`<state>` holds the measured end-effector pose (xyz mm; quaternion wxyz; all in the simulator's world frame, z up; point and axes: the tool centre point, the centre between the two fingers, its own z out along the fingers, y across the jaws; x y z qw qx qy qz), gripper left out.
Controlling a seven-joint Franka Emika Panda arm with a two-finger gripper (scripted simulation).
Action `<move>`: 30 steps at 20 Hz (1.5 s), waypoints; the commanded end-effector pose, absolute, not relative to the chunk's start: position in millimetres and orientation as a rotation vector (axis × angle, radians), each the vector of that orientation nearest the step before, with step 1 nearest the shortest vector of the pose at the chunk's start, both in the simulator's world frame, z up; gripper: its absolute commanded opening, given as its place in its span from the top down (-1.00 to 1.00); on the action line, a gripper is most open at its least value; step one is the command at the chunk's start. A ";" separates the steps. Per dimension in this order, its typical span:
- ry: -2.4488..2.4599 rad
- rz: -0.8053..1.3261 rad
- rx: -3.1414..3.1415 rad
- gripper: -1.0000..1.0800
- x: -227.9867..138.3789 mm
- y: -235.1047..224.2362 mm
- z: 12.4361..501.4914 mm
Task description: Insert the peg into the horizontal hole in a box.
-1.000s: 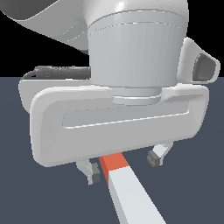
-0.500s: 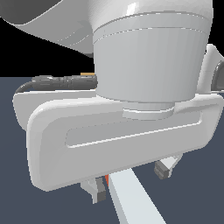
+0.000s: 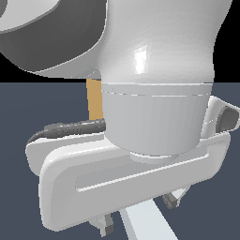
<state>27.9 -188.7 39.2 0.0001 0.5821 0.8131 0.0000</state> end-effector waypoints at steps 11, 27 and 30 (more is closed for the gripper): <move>2.555 0.000 1.828 1.00 29.0 -189.0 20.2; 2.525 0.000 1.870 1.00 20.4 -181.0 25.3; 2.499 0.000 1.904 1.00 13.6 -174.6 29.5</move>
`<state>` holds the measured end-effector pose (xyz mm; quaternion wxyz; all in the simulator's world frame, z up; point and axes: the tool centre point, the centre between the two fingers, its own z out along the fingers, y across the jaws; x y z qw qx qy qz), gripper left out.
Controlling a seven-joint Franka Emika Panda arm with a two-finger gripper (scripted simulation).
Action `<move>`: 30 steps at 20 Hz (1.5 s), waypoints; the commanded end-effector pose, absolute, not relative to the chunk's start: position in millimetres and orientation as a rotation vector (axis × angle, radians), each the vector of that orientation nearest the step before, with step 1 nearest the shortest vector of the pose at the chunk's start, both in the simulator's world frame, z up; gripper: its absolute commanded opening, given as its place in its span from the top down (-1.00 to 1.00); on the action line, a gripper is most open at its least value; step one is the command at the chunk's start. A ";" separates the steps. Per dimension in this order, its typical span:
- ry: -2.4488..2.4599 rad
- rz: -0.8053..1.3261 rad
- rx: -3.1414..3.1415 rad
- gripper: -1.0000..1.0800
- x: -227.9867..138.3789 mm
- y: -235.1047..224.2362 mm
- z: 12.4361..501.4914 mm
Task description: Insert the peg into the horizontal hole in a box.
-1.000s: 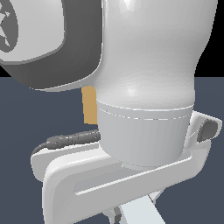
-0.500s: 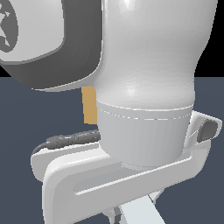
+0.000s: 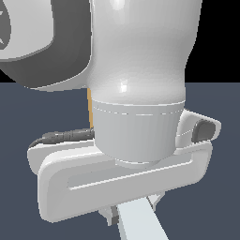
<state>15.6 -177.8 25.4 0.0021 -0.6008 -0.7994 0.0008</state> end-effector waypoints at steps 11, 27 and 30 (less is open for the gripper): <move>-2.321 -0.001 -2.116 1.00 -25.1 -128.8 57.3; -2.037 -0.001 -2.391 1.00 -61.8 -51.5 97.8; -2.010 -0.001 -2.414 1.00 -63.6 -43.8 101.6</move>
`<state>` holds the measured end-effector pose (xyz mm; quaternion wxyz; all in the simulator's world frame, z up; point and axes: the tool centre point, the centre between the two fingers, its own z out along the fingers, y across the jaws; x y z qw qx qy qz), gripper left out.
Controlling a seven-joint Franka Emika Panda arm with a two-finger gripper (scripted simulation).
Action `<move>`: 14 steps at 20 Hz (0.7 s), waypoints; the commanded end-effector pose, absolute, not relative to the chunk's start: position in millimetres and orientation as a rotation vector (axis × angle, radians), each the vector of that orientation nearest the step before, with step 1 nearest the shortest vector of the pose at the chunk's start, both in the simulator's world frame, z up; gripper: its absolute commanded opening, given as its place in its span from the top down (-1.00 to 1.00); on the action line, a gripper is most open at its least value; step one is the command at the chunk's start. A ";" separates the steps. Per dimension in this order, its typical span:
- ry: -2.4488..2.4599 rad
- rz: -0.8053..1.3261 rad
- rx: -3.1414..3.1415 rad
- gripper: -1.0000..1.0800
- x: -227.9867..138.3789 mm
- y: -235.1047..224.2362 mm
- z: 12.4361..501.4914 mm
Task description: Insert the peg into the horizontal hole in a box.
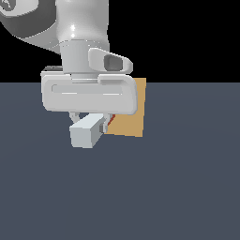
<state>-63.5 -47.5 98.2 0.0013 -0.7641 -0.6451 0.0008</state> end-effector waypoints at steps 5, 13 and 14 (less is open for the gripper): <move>-1.984 0.000 -2.436 1.00 -64.9 -36.5 105.2; -1.980 0.003 -2.437 1.00 -65.6 -35.2 104.7; -1.981 0.000 -2.438 1.00 -64.3 -35.0 105.8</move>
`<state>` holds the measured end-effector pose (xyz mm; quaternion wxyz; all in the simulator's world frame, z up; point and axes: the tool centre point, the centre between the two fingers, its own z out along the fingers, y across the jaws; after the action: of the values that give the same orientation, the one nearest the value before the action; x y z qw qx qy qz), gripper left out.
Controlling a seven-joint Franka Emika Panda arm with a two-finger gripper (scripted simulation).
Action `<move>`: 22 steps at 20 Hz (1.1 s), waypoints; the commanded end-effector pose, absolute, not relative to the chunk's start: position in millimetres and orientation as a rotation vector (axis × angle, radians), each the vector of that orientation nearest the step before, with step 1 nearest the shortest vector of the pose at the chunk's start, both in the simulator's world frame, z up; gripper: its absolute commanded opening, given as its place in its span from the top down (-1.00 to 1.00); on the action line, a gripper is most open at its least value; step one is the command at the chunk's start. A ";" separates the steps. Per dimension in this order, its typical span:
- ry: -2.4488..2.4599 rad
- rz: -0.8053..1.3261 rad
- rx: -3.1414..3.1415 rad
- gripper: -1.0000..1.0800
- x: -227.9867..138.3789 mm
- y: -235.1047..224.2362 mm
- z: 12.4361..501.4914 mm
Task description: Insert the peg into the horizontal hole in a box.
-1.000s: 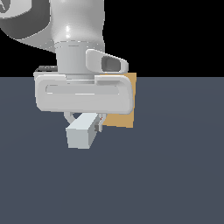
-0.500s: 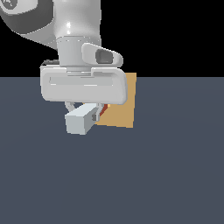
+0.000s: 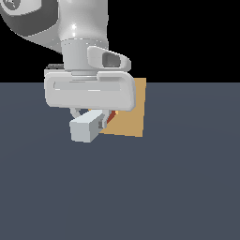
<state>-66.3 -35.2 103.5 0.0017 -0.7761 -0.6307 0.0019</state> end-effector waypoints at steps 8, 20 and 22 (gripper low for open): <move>-1.981 0.001 -2.437 1.00 -63.5 -33.3 105.7; -1.981 -0.002 -2.438 1.00 -51.1 32.5 106.6; -1.981 -0.003 -2.438 1.00 -48.0 46.9 106.8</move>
<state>-51.3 35.4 105.1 0.0010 -0.7759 -0.6308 0.0007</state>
